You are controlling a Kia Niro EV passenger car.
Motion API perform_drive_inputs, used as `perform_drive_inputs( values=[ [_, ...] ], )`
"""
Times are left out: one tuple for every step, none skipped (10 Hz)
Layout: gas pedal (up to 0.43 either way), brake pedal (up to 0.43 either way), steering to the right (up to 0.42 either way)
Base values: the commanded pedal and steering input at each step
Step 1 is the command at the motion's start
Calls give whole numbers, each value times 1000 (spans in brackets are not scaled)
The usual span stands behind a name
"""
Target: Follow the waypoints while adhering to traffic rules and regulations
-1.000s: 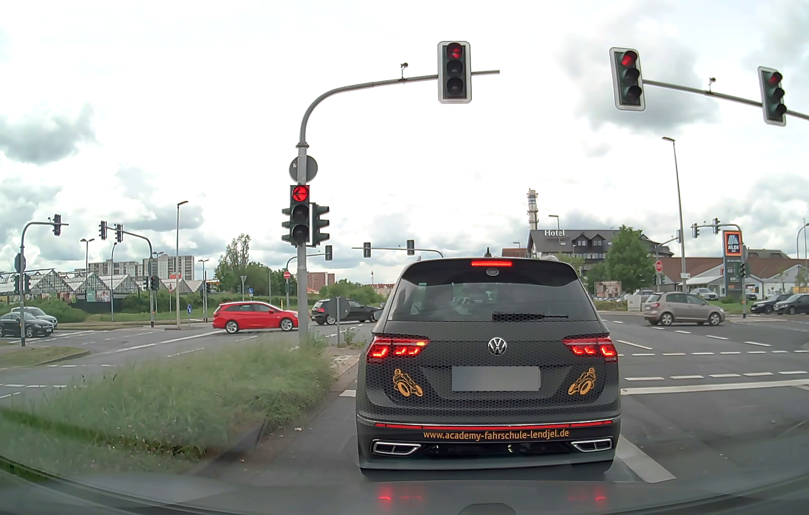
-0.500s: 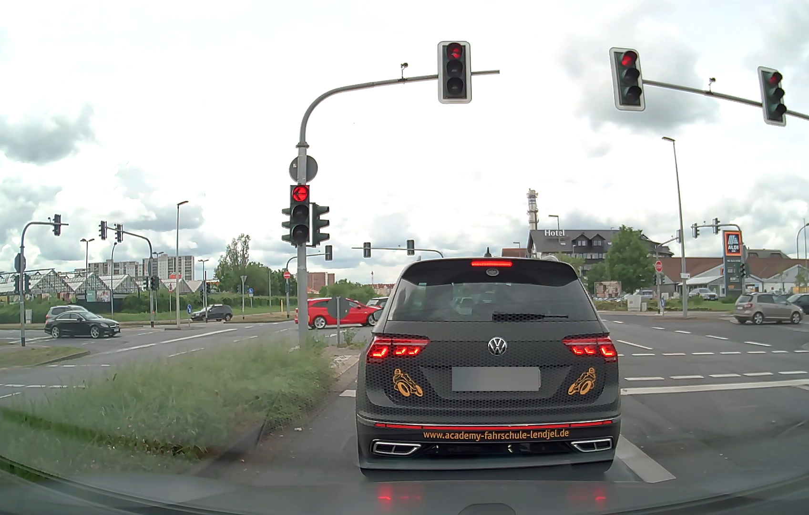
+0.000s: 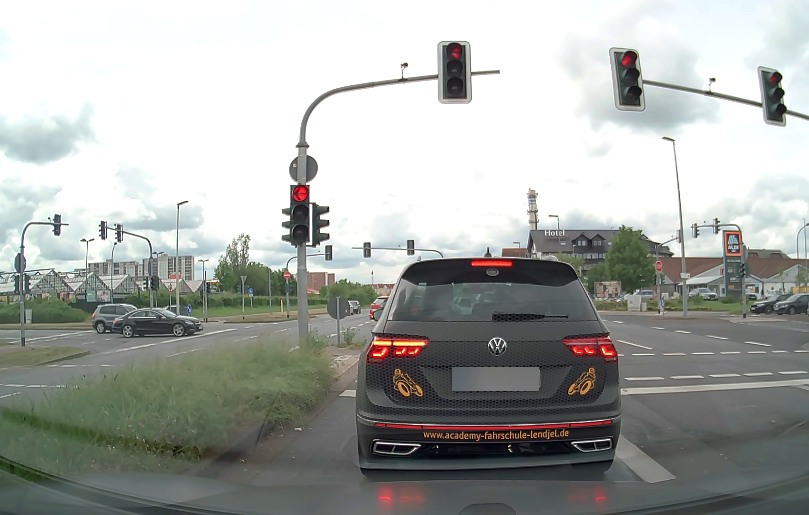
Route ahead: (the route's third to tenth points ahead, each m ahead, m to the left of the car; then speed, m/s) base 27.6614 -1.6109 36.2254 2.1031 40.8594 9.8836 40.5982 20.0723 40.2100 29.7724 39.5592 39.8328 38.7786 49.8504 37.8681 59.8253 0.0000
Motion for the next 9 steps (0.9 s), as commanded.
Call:
perform_drive_inputs(
  values=[
    [0, 262, 6],
    [0, 256, 6],
    [0, 256, 6],
    [0, 256, 6],
    [0, 256, 6],
    [0, 256, 6],
    [0, 262, 6],
    [0, 256, 6],
    [0, 256, 6]
  ],
)
